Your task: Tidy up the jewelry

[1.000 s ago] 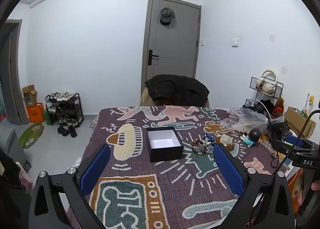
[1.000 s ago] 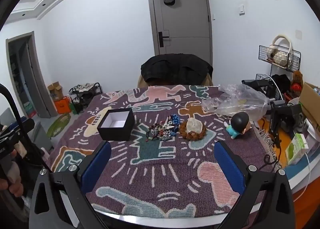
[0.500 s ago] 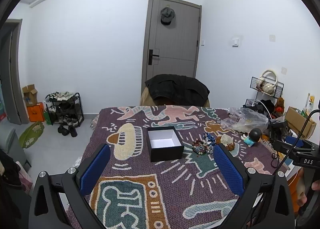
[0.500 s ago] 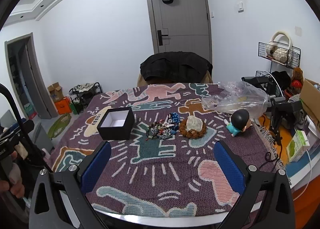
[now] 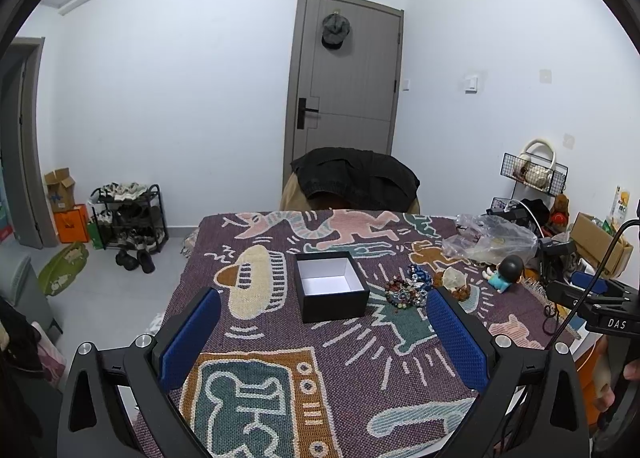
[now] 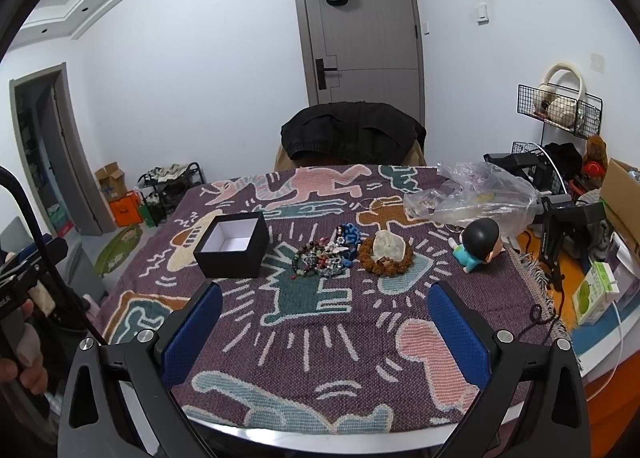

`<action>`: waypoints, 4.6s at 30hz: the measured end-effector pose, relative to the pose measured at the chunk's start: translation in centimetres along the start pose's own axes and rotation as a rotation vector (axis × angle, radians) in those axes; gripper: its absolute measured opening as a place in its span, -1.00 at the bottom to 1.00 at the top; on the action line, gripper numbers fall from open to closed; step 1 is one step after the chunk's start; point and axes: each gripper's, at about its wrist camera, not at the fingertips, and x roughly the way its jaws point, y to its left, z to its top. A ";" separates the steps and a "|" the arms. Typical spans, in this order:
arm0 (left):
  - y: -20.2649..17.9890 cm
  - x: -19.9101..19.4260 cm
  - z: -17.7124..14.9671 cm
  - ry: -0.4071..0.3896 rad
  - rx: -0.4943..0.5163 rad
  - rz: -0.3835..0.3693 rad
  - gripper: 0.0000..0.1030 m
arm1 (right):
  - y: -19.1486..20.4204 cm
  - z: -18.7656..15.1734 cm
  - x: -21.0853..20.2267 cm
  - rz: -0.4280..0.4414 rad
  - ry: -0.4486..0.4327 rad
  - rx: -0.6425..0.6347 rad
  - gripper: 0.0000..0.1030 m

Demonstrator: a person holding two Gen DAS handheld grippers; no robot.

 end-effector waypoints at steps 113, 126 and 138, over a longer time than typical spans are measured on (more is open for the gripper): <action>-13.0 29.3 -5.0 0.539 0.220 -0.278 -0.38 | -13.8 -0.9 18.8 -0.020 0.276 0.243 0.37; -12.4 30.1 -4.5 0.518 0.216 -0.287 -0.85 | -13.0 -0.7 22.9 0.043 0.335 0.256 0.37; -10.6 28.2 -1.2 0.427 0.154 -0.300 -0.85 | -15.3 -0.4 24.4 0.002 0.339 0.329 -0.25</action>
